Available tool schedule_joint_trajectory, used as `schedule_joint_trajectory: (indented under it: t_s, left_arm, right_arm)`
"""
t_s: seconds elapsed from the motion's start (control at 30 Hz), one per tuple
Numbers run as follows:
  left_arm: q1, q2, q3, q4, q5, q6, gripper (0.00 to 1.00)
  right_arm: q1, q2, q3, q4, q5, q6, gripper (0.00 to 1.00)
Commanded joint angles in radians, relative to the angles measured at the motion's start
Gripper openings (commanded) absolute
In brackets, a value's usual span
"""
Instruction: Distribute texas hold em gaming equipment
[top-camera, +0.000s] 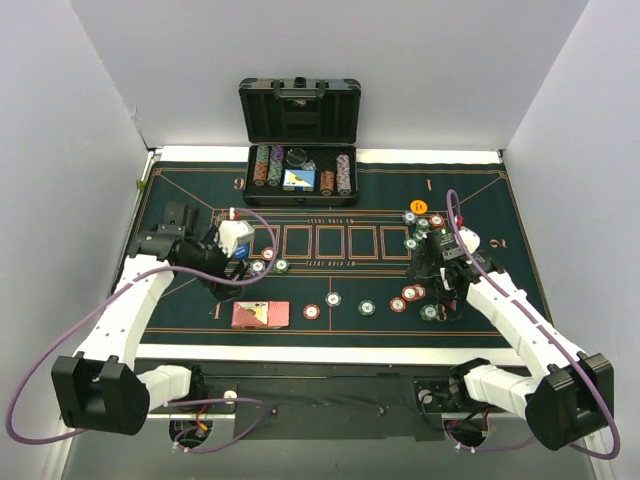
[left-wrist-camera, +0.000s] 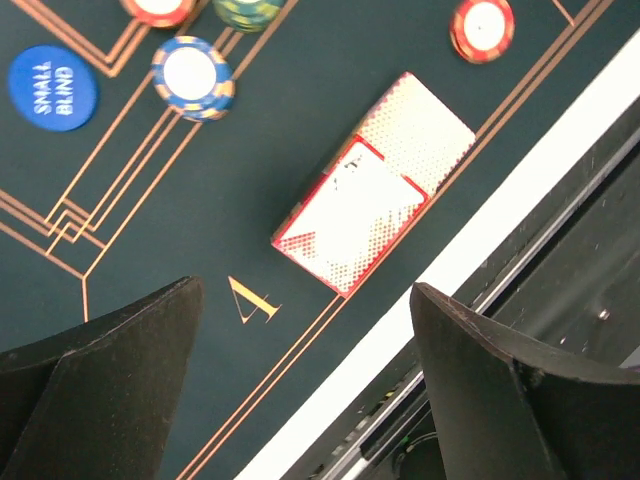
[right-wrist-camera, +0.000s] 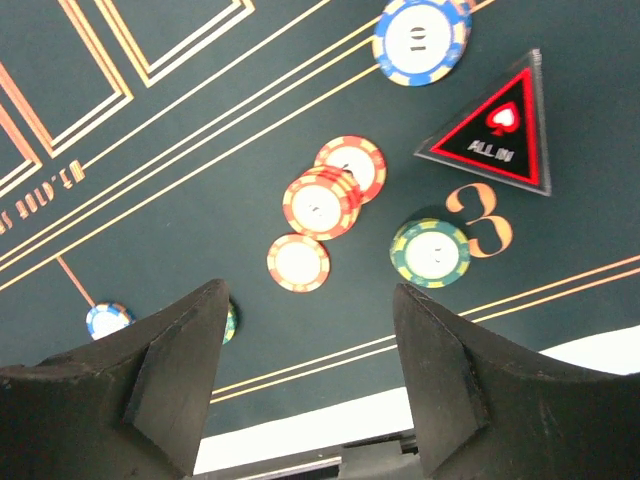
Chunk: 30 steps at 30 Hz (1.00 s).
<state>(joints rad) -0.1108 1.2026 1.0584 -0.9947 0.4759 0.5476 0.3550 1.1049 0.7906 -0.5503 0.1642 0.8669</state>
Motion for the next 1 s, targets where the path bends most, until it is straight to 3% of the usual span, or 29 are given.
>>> schedule_joint_trajectory:
  t_s: [0.0, 0.17, 0.37, 0.67, 0.97]
  left_arm:
    - [-0.071, -0.054, -0.061, 0.005, 0.052, 0.238, 0.96]
    - [-0.135, 0.02, -0.094, 0.007, 0.041, 0.386, 0.95]
    - [-0.197, 0.097, -0.144, 0.06, 0.05, 0.446, 0.95]
    - [-0.311, 0.176, -0.212, 0.209, -0.019, 0.442, 0.95]
    - [-0.357, 0.219, -0.222, 0.242, -0.062, 0.437, 0.95]
  right_arm:
    - [0.006, 0.013, 0.039, 0.044, -0.118, -0.057, 0.62]
    - [0.006, 0.029, 0.084, 0.066, -0.2, -0.094, 0.62]
    - [0.004, 0.073, 0.153, 0.066, -0.236, -0.095, 0.63]
    - [-0.001, 0.096, 0.2, 0.059, -0.267, -0.1, 0.63]
    - [-0.004, 0.087, 0.211, 0.043, -0.295, -0.121, 0.63]
